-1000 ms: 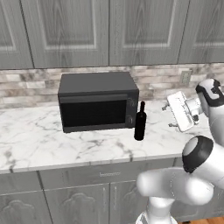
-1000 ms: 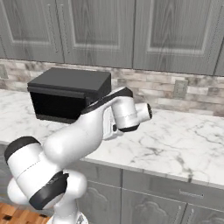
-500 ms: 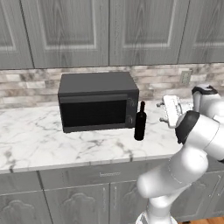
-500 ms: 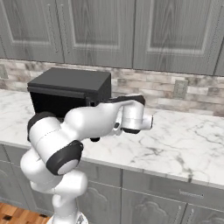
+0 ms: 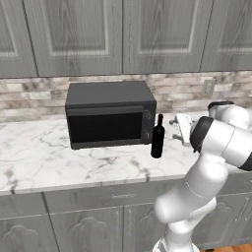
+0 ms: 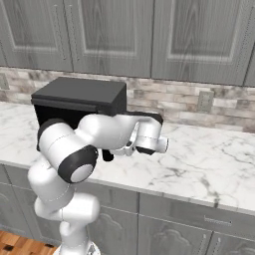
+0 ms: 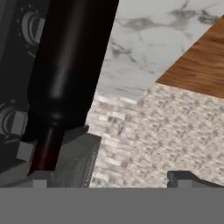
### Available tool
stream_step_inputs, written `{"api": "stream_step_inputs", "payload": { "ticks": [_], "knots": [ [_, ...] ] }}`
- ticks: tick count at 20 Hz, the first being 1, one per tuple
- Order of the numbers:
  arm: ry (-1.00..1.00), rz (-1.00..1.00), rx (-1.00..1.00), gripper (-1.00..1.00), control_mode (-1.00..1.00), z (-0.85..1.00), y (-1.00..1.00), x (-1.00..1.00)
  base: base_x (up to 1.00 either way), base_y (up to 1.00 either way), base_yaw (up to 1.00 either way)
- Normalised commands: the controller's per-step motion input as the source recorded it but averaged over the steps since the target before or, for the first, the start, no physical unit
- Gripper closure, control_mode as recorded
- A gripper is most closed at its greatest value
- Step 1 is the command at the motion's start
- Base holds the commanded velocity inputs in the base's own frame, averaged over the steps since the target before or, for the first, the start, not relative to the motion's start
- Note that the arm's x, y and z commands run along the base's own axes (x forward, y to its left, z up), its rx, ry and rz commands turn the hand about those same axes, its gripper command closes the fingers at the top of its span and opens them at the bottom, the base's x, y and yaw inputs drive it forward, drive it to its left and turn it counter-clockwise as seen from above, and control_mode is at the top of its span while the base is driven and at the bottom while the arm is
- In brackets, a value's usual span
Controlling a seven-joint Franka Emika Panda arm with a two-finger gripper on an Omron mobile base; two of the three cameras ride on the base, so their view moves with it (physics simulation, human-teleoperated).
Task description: There is a wine glass and glass cup on the dining counter. Place the wine bottle next to the wine glass and the juice bottle next to the glass cup.
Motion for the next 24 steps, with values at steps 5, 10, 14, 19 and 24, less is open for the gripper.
{"api": "stream_step_inputs", "payload": {
  "ticks": [5,10,14,19,24],
  "knots": [
    [0.12,0.00,0.02,-1.00,-1.00,-0.23,0.11,0.30,0.00,0.00,0.00],
    [0.10,0.00,0.02,-1.00,-1.00,-0.23,0.03,0.26,0.00,0.00,0.00],
    [0.09,0.00,0.00,-1.00,-1.00,-0.20,0.00,0.30,0.00,0.00,0.00],
    [0.07,0.00,0.00,-1.00,-1.00,-0.18,0.02,0.39,0.00,0.00,0.00],
    [0.04,0.00,0.00,-1.00,-1.00,-0.19,0.13,0.29,0.00,0.00,0.00]
  ]
}}
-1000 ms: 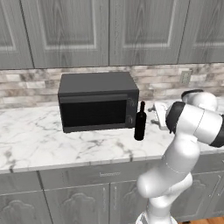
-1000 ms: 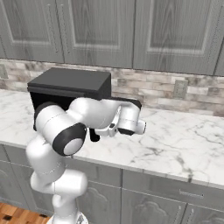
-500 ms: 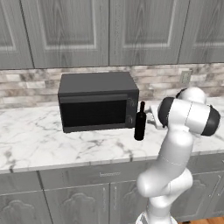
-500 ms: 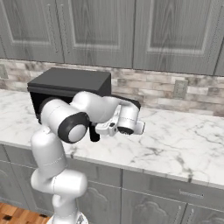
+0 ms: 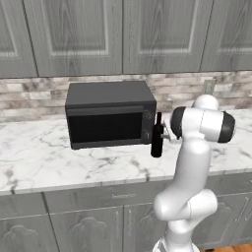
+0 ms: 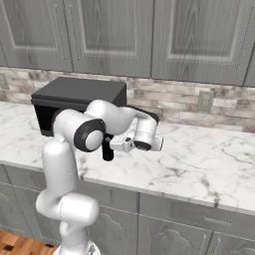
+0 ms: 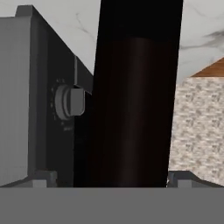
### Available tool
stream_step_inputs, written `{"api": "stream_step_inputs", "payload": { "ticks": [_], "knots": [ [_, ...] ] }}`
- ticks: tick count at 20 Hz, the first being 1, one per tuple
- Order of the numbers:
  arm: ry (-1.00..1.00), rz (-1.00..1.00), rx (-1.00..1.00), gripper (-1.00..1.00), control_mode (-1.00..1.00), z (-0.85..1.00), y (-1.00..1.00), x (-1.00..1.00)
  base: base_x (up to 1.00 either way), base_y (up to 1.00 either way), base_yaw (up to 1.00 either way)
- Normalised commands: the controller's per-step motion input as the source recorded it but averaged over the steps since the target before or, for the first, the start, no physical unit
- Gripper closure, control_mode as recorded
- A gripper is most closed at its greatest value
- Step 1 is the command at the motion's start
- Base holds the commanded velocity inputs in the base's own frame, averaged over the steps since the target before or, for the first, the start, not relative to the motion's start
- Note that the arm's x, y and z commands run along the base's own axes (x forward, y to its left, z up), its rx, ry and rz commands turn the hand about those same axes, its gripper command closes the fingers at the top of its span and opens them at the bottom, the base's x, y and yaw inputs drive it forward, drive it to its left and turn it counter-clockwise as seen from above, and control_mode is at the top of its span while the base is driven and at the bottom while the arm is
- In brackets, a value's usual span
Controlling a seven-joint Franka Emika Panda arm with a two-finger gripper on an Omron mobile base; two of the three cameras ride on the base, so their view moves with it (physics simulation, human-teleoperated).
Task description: There is a wine glass and glass cup on the dining counter. Place the wine bottle next to the wine glass and the juice bottle next to the glass cup.
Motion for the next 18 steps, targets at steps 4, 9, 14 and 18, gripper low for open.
{"api": "stream_step_inputs", "payload": {
  "ticks": [4,9,14,18],
  "knots": [
    [0.05,0.00,0.00,-1.00,-1.00,-0.22,0.31,0.26,0.00,0.00,0.00],
    [0.05,0.00,0.00,-1.00,-1.00,-0.18,0.29,0.18,0.00,0.00,0.00],
    [0.02,0.00,0.00,1.00,-1.00,-0.09,0.33,0.00,0.00,0.00,0.00],
    [-0.01,0.00,0.00,1.00,-1.00,0.10,0.15,-0.40,0.00,0.00,0.00]
  ]
}}
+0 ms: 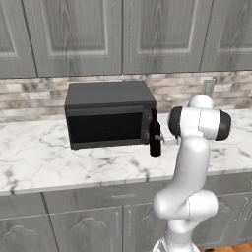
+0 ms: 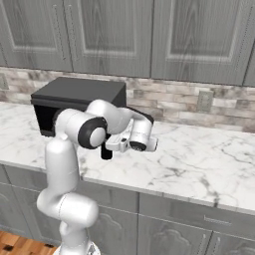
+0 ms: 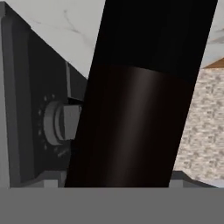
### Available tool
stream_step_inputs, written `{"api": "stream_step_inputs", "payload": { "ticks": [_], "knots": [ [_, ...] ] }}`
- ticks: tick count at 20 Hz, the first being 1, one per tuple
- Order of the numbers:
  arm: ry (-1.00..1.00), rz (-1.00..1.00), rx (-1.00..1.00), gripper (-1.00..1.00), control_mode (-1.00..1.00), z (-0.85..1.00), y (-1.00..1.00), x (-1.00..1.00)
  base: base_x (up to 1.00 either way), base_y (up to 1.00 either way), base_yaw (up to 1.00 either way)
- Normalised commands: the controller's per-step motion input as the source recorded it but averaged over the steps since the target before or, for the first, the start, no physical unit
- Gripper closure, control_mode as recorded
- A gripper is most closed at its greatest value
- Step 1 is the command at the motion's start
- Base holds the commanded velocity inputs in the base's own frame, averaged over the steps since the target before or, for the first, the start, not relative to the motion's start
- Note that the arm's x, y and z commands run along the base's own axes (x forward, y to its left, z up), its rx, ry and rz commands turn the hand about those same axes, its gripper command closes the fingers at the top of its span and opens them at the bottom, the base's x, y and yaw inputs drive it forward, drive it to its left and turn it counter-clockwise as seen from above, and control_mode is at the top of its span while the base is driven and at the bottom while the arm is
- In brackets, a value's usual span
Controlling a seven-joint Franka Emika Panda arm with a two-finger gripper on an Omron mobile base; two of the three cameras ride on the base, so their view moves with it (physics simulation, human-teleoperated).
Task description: There is a wine glass and glass cup on the dining counter. Place the wine bottle next to the wine glass and the juice bottle next to the glass cup.
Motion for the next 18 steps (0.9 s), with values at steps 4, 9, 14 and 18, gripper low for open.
{"api": "stream_step_inputs", "payload": {
  "ticks": [4,9,14,18],
  "knots": [
    [-0.12,0.00,0.00,1.00,-1.00,0.53,0.04,-0.70,0.00,0.00,0.00],
    [-0.16,0.00,-0.01,1.00,-1.00,0.98,0.00,-0.85,0.00,0.00,0.00],
    [-0.19,0.00,-0.02,1.00,-1.00,0.99,0.00,-1.00,0.00,0.00,0.00],
    [-0.07,0.00,0.00,1.00,-1.00,0.88,0.00,-1.00,0.00,0.00,0.00]
  ]
}}
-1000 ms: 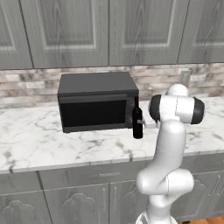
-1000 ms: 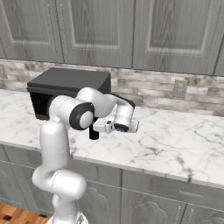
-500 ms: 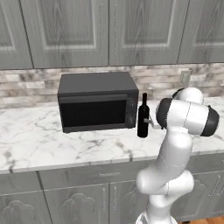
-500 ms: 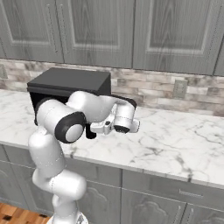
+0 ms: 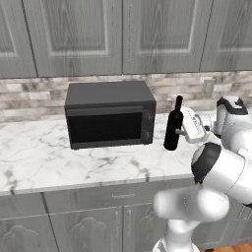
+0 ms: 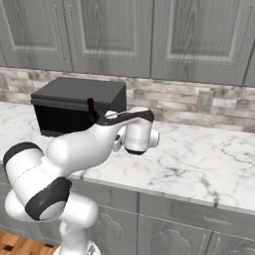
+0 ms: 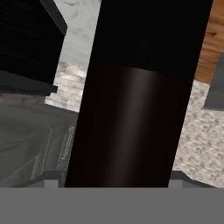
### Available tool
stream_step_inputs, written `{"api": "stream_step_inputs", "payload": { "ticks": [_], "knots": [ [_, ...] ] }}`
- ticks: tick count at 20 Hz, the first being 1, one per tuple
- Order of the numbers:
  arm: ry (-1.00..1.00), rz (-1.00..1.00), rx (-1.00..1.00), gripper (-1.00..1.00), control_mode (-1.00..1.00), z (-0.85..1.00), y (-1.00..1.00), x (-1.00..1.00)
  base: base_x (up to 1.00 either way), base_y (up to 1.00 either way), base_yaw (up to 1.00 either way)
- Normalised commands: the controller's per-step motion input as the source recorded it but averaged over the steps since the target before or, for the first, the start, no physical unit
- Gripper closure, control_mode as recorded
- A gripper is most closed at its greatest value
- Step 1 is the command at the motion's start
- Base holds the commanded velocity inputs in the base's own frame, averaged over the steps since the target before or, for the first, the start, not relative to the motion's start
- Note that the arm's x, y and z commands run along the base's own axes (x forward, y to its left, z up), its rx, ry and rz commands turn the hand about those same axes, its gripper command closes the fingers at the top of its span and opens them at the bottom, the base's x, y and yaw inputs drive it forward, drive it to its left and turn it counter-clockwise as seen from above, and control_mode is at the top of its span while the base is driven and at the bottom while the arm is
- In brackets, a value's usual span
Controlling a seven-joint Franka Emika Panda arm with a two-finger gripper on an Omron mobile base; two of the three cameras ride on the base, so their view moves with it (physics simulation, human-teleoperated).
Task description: There is a wine glass and glass cup on the dining counter. Place the wine bottle next to the wine glass and the juice bottle next to the glass cup.
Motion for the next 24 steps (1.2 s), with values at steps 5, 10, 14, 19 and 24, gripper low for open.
{"api": "stream_step_inputs", "payload": {
  "ticks": [5,10,14,19,24],
  "knots": [
    [0.00,0.00,0.02,1.00,-1.00,0.47,0.00,-0.99,0.00,0.00,0.00],
    [0.00,0.00,0.01,1.00,1.00,0.16,0.08,-0.51,-0.36,0.20,0.00],
    [0.00,0.00,0.00,1.00,1.00,0.00,0.00,0.00,-0.56,0.97,0.16],
    [0.00,0.00,0.00,1.00,1.00,0.00,0.00,0.00,-0.16,1.00,0.50],
    [0.00,0.00,0.00,1.00,1.00,0.00,0.00,0.00,0.00,0.85,0.69]
  ]
}}
